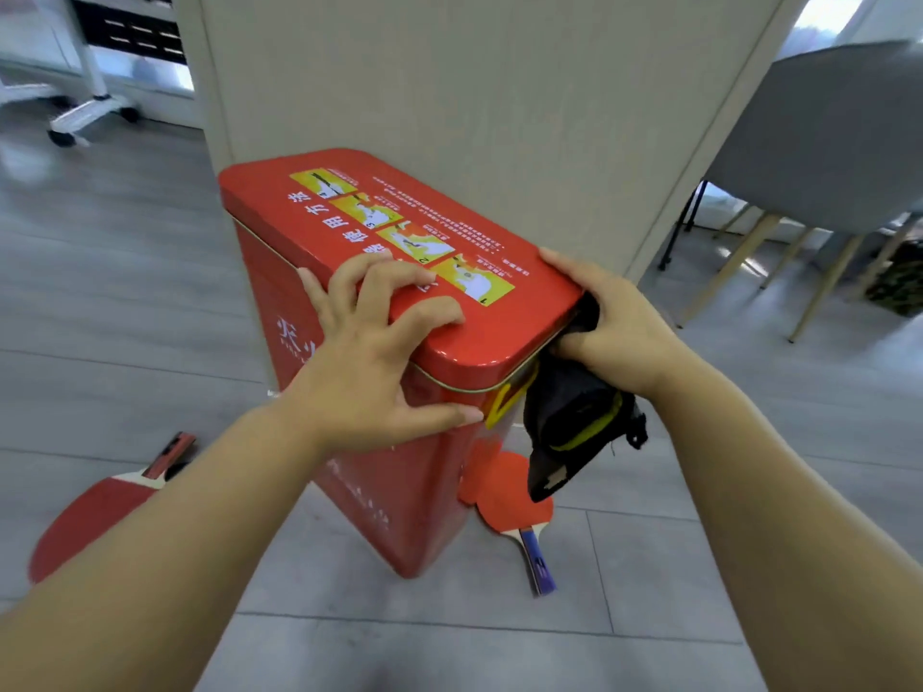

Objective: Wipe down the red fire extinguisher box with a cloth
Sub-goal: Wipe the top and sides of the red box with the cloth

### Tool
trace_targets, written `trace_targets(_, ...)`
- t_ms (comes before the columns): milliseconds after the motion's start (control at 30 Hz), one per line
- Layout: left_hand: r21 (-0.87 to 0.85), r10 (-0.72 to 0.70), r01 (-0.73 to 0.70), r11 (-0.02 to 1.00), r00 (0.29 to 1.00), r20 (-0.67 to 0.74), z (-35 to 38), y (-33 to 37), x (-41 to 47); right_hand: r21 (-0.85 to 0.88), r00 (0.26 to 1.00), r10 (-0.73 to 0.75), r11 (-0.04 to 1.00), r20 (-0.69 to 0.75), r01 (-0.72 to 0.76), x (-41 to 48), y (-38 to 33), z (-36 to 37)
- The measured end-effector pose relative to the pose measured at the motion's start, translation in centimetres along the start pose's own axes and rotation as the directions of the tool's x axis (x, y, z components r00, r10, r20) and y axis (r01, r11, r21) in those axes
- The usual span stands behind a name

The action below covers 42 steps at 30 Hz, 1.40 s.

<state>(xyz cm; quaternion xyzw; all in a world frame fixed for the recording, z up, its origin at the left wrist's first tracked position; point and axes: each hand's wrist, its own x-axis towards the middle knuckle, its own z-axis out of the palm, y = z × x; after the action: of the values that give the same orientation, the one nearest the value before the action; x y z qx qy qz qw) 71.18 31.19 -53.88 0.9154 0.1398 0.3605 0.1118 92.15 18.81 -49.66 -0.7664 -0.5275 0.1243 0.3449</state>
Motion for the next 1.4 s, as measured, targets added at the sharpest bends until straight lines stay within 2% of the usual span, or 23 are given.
trace_targets(133,-0.075,0.048,-0.044,0.996,0.998,0.046,-1.6,-1.7,-1.3,0.021,1.000,0.006,1.000,0.011,-0.006,-2.7,-0.6,1.2)
trace_targets(200,-0.101,0.023,-0.017,0.995,0.998,0.059,-1.8,-1.8,-1.8,0.027,1.000,0.011,1.000,0.022,-0.012,-3.3,-0.5,1.3)
trace_targets(333,-0.224,-0.119,0.111,0.968,0.993,-0.024,-0.6,-0.5,-3.8,0.065,0.996,0.003,0.998,0.088,-0.009,-3.7,0.0,1.1)
trace_targets(433,-0.315,-0.274,0.232,0.920,0.957,-0.094,0.4,1.2,-5.2,0.073,0.993,0.009,0.997,0.116,-0.018,-3.5,0.4,1.2)
trace_targets(533,-0.405,-0.382,0.337,0.850,0.923,-0.035,0.4,2.5,-5.0,0.088,0.994,0.002,0.996,0.109,-0.012,-3.4,0.5,1.2)
trace_targets(700,-0.467,-0.377,0.318,0.825,0.926,-0.035,-0.4,2.0,-4.7,0.168,0.999,-0.013,0.986,0.053,0.004,-4.0,-0.8,1.5)
trace_targets(933,-0.597,-0.288,0.265,0.757,0.956,0.058,-3.7,-1.5,-6.4,0.139,0.999,-0.005,0.990,0.053,-0.002,-5.8,-4.3,3.4)
trace_targets(1200,-0.652,-0.244,0.308,0.693,0.951,0.190,-9.1,-6.7,-7.9,0.251,0.999,-0.030,0.968,0.020,0.024,-8.0,-8.6,8.0)
trace_targets(1400,-0.713,-0.233,0.327,0.620,0.945,0.231,-10.6,-8.0,-8.3,0.223,0.999,-0.030,0.974,-0.015,0.032,-8.5,-9.4,9.9)
